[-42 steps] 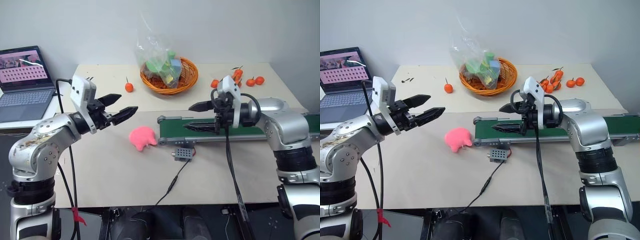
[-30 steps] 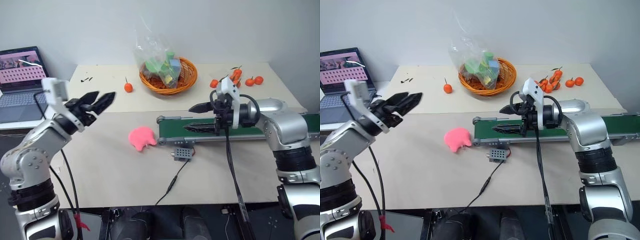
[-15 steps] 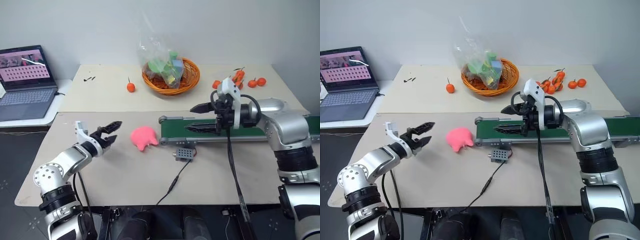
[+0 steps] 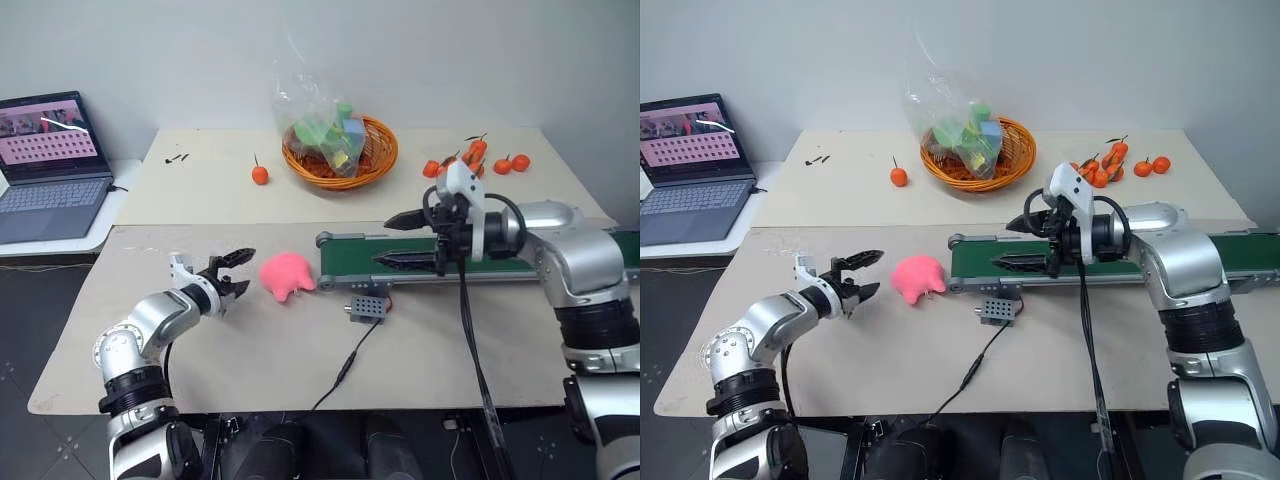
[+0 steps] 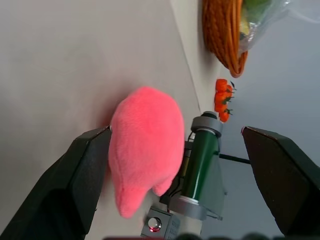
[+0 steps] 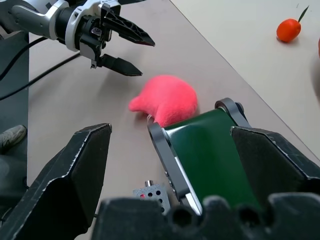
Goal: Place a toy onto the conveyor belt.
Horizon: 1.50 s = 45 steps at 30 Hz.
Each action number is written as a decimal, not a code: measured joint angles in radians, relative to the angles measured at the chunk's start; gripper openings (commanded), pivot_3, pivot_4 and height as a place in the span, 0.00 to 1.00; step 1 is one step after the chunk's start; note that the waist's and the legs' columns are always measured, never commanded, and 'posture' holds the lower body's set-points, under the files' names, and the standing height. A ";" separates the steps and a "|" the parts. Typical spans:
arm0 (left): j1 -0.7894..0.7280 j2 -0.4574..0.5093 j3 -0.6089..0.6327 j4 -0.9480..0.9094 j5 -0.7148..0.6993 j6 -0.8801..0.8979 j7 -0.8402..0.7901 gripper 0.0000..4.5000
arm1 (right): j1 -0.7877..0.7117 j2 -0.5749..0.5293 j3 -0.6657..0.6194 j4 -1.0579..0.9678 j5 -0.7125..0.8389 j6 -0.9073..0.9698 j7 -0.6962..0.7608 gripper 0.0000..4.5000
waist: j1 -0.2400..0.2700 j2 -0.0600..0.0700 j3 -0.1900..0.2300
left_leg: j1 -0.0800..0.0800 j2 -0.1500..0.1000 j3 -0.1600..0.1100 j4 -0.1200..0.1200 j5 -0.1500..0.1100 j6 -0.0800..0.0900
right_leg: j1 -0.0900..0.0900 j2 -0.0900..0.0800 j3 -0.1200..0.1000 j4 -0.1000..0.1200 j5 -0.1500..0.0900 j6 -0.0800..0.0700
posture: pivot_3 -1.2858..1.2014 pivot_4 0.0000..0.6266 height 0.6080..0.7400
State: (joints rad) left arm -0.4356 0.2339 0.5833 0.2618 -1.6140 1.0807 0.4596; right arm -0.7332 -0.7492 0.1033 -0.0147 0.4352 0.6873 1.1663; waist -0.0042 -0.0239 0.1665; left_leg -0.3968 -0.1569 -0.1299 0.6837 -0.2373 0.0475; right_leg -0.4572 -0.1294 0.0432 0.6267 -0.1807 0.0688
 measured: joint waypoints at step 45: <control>-0.153 -0.048 -0.059 0.223 0.320 -0.083 -0.244 0.11 | 0.042 -0.046 -0.040 -0.070 0.019 0.035 -0.058 1.00 | 0.013 0.000 0.000 | 0.000 0.000 0.001 0.000 0.000 0.000 | 0.000 0.000 0.000 -0.001 0.000 0.000 | 0.52 0.24 0.95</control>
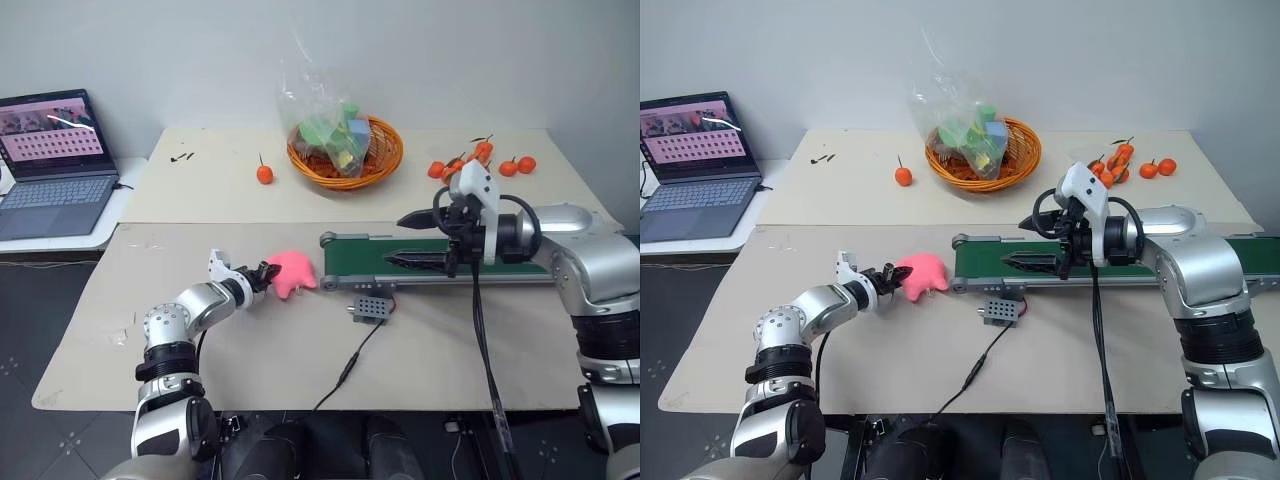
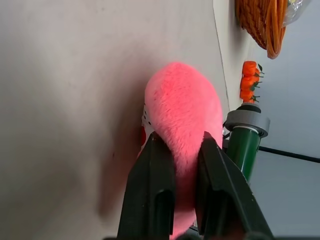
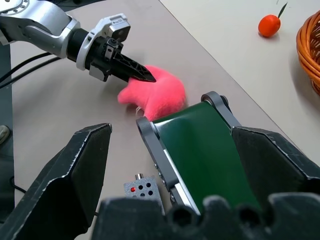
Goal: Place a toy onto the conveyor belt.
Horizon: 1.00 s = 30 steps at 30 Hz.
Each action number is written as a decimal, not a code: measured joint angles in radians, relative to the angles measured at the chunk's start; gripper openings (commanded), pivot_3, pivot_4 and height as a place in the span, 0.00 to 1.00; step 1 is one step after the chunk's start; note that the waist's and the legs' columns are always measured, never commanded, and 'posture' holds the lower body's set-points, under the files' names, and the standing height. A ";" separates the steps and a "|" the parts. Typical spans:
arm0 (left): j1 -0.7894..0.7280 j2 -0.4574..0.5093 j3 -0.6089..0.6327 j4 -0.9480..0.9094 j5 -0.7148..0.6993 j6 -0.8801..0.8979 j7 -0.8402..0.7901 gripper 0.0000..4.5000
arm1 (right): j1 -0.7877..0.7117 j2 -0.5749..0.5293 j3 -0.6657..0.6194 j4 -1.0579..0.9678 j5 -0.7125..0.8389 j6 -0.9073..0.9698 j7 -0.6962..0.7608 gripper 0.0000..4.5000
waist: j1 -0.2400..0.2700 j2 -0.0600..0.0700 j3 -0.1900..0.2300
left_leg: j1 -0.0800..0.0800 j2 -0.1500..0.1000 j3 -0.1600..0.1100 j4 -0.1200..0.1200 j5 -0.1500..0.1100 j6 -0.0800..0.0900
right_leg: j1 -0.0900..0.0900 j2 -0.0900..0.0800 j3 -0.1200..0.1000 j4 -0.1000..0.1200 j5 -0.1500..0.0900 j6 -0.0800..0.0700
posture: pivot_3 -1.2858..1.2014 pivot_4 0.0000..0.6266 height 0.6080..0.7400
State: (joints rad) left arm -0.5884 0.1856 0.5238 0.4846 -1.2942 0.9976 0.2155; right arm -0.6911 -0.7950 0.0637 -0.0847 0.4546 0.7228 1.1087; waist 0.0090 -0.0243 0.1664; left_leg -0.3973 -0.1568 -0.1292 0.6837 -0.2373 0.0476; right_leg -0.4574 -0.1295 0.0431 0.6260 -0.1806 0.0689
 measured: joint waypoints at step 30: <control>0.030 0.652 -0.831 -0.368 1.889 -1.536 -0.302 0.11 | -0.036 0.050 0.040 0.063 -0.039 -0.040 0.020 1.00 | 0.003 0.001 0.000 | -0.001 0.001 0.002 -0.005 -0.001 0.003 | -0.001 0.001 -0.002 -0.008 0.003 0.000 | 0.52 0.24 0.95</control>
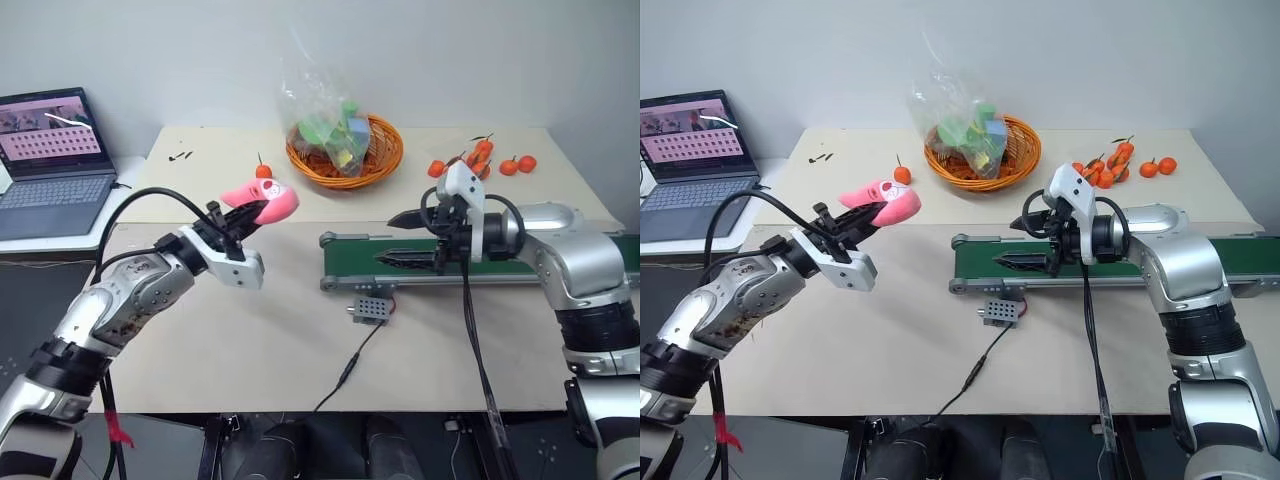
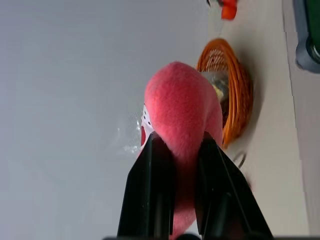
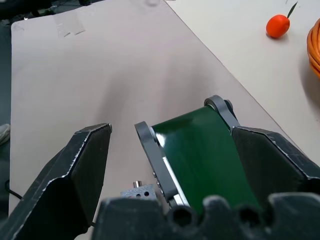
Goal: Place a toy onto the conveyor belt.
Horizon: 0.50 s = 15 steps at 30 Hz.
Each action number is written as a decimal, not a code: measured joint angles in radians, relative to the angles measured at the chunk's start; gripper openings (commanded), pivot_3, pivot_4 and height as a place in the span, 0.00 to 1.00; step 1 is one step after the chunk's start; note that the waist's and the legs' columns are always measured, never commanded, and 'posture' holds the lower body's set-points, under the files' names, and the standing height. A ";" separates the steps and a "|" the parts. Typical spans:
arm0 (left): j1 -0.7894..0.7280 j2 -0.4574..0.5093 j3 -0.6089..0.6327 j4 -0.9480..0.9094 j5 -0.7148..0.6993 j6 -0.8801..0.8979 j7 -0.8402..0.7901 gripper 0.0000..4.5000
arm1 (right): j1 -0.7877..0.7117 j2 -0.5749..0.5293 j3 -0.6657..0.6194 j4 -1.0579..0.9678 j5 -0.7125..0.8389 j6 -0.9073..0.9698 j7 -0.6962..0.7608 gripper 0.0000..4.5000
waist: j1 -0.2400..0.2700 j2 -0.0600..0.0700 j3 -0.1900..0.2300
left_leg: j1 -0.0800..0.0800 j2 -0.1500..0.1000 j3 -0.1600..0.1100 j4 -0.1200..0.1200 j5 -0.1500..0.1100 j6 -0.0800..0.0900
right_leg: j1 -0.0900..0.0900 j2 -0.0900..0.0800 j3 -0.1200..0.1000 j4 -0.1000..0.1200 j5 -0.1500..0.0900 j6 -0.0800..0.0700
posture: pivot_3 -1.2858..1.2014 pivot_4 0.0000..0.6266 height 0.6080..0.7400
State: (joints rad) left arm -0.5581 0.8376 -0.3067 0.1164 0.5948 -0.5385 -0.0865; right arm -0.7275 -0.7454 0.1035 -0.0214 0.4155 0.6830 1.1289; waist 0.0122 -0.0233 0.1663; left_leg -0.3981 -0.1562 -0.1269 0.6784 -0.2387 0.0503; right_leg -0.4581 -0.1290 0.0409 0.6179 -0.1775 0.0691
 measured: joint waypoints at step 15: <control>-0.330 -0.331 -0.255 0.563 0.270 -0.274 0.167 0.11 | 0.089 -0.039 -0.099 -0.146 0.050 0.075 -0.072 1.00 | -0.007 0.000 0.000 | -0.001 -0.001 0.002 0.002 0.000 0.001 | 0.000 -0.001 0.000 -0.002 0.002 0.002 | 0.52 0.24 0.95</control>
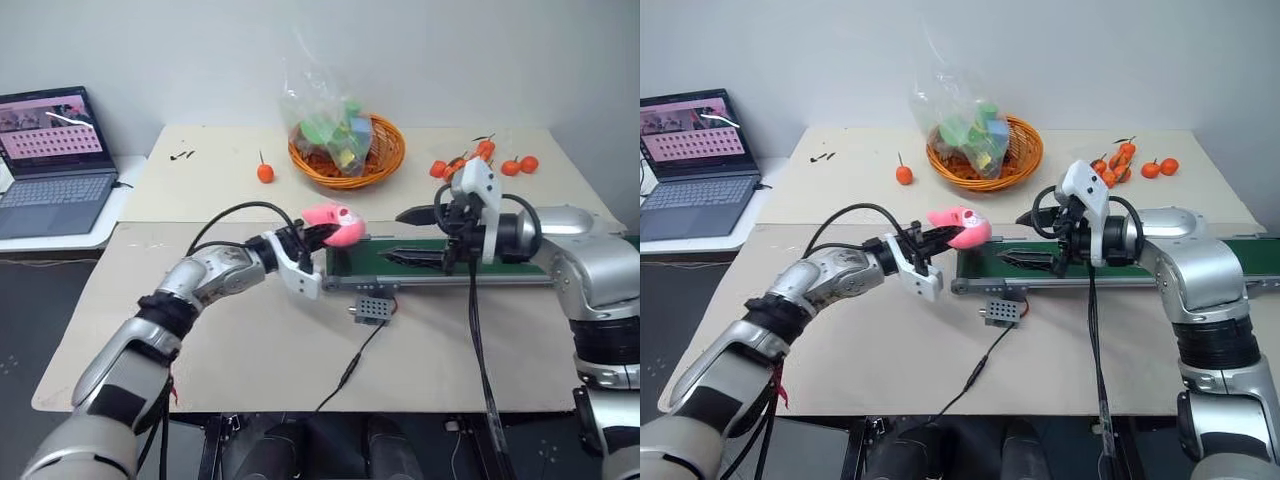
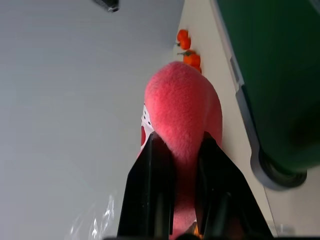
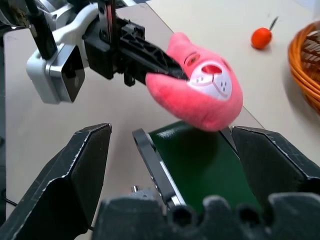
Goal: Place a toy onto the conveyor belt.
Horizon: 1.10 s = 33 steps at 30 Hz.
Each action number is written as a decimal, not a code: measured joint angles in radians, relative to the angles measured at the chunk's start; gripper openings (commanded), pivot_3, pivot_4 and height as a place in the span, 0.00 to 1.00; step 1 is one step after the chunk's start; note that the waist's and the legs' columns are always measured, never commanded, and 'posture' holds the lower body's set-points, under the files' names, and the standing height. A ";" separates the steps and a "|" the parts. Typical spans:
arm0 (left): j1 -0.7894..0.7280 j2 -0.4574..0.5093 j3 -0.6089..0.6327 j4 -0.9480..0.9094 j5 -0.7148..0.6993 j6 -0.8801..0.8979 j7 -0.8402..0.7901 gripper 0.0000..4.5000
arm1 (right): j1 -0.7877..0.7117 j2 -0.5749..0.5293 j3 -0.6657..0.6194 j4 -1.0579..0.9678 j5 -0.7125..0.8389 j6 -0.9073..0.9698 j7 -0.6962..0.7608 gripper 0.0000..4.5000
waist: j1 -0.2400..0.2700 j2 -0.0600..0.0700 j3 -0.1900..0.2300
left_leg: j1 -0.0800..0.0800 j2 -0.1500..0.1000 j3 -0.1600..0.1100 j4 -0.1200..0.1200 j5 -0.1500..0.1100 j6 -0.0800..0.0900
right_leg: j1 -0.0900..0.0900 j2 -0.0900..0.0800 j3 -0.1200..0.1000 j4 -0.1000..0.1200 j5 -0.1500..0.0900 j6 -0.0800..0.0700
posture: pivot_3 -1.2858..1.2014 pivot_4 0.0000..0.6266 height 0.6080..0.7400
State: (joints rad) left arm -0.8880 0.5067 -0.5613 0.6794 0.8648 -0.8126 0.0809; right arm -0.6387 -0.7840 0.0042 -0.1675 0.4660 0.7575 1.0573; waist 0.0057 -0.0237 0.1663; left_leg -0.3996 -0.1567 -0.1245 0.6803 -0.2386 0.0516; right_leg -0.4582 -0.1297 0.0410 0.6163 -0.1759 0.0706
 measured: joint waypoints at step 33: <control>0.070 -0.117 0.176 -0.060 -0.680 0.233 -0.679 0.98 | 0.008 -0.024 0.018 0.007 0.017 0.009 -0.037 1.00 | -0.007 0.000 0.000 | -0.001 0.000 0.002 0.013 -0.007 0.012 | 0.000 -0.001 0.000 0.008 0.001 0.002 | 0.52 0.24 0.95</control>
State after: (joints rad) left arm -0.8185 0.3892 -0.3858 0.6189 0.1850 -0.5794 -0.5983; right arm -0.6311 -0.8081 0.0217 -0.1603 0.4832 0.7665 1.0207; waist -0.0012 -0.0237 0.1664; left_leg -0.4004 -0.1567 -0.1227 0.6931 -0.2456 0.0635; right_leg -0.4586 -0.1302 0.0407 0.6247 -0.1751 0.0722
